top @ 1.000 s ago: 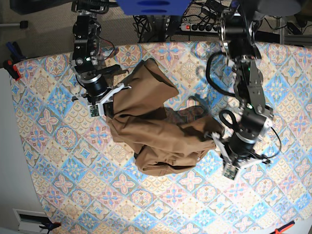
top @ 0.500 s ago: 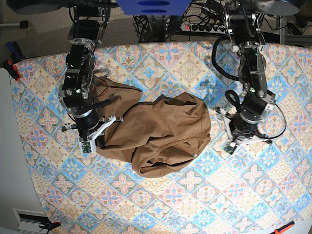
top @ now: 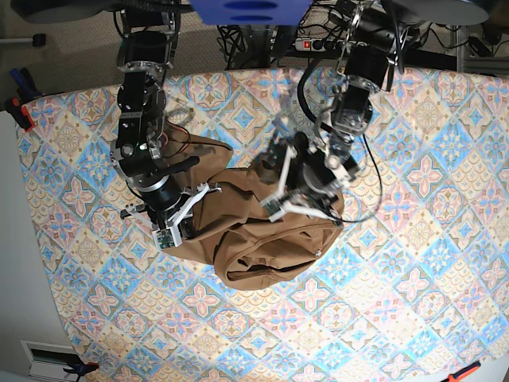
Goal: Layout the t-shirt on the table in an organized manner, then fold the t-shirt properly
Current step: 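Regrasp the shirt with both grippers near its center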
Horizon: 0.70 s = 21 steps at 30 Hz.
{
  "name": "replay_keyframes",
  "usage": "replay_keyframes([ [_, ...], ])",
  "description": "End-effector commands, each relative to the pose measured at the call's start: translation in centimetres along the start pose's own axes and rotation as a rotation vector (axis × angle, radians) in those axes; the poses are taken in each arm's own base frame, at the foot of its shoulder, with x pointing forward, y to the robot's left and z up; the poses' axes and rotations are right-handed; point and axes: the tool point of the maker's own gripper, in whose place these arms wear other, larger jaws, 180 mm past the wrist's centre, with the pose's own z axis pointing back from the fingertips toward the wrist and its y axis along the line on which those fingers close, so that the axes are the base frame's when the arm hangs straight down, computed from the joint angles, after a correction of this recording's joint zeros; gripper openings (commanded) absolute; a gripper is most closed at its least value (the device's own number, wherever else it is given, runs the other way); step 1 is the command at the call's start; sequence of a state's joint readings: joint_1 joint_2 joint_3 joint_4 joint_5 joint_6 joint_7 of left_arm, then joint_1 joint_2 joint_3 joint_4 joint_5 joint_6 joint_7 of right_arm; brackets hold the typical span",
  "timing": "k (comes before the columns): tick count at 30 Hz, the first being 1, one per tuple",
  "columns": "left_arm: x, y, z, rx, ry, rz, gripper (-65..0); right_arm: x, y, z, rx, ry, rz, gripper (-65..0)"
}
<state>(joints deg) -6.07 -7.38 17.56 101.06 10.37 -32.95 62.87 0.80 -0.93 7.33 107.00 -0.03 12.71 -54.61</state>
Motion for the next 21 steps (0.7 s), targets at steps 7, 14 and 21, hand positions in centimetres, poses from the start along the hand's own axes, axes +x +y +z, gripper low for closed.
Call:
replay_keyframes([
  [7,1.5,0.2,0.5,0.043,-0.018,-0.069,-46.8,1.7,-0.3,0.3,-0.006,-0.058,0.005,-65.0],
  [14,2.1,0.1,2.1,0.037,-0.018,-0.176,-46.8,1.7,-0.3,0.3,-0.006,-0.057,0.004,-65.0],
  [21,3.1,0.6,4.2,0.089,-0.015,-0.176,-46.6,1.7,-0.2,0.2,-0.005,-0.056,0.002,-65.0],
])
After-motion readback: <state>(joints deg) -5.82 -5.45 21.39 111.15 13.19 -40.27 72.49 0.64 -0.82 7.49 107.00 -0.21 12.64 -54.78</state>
